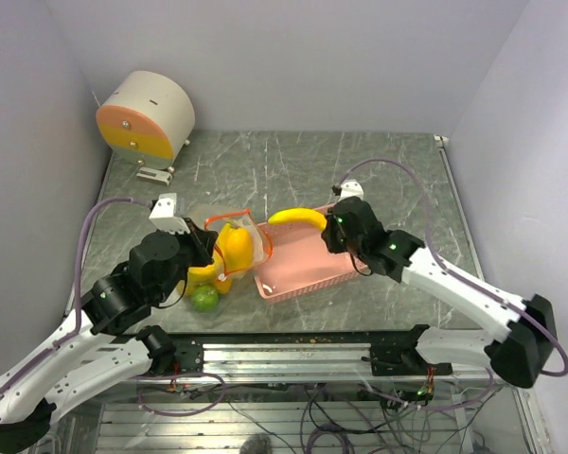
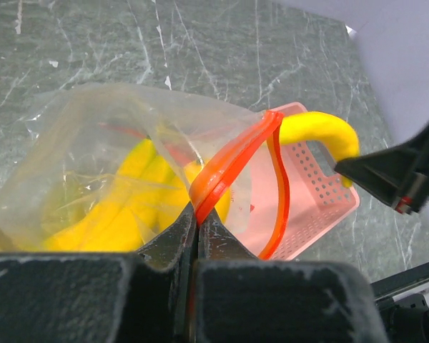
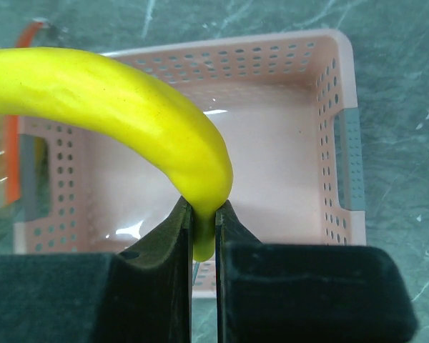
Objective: Place the food in the zip-top bag and seal the zipper
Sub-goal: Pick up the fake fruit from the bin, then place the fake fruit in the zipper food storage bag.
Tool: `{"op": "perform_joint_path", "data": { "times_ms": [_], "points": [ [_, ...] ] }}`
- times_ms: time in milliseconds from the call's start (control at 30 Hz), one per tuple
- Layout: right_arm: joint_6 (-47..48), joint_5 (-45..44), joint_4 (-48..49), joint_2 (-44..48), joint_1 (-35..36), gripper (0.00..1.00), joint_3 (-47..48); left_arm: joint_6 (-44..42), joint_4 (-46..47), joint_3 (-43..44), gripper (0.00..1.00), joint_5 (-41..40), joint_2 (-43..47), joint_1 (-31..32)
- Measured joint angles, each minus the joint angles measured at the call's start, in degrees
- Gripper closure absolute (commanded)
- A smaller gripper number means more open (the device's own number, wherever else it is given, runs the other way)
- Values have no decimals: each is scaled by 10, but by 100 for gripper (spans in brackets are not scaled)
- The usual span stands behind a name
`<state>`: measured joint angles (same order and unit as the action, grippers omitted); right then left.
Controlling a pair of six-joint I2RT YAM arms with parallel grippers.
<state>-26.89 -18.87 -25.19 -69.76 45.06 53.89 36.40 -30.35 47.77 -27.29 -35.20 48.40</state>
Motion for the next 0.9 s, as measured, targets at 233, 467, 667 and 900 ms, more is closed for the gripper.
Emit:
{"op": "perform_joint_path", "data": {
  "times_ms": [233, 467, 667, 900],
  "points": [
    [45, -24, -18, 97, 61, 100, 18, -1, -4, 11, 93, -10, -18, 0],
    [76, -52, -21, 142, 125, 100, 41, -1, -4, 11, 93, -12, -35, 0],
    [91, -63, -12, 139, 156, 100, 42, -1, -4, 22, 93, -11, -54, 0],
    [109, -109, 5, 40, 181, 100, 69, -2, -5, 52, 93, -1, -74, 0]
  ]
}}
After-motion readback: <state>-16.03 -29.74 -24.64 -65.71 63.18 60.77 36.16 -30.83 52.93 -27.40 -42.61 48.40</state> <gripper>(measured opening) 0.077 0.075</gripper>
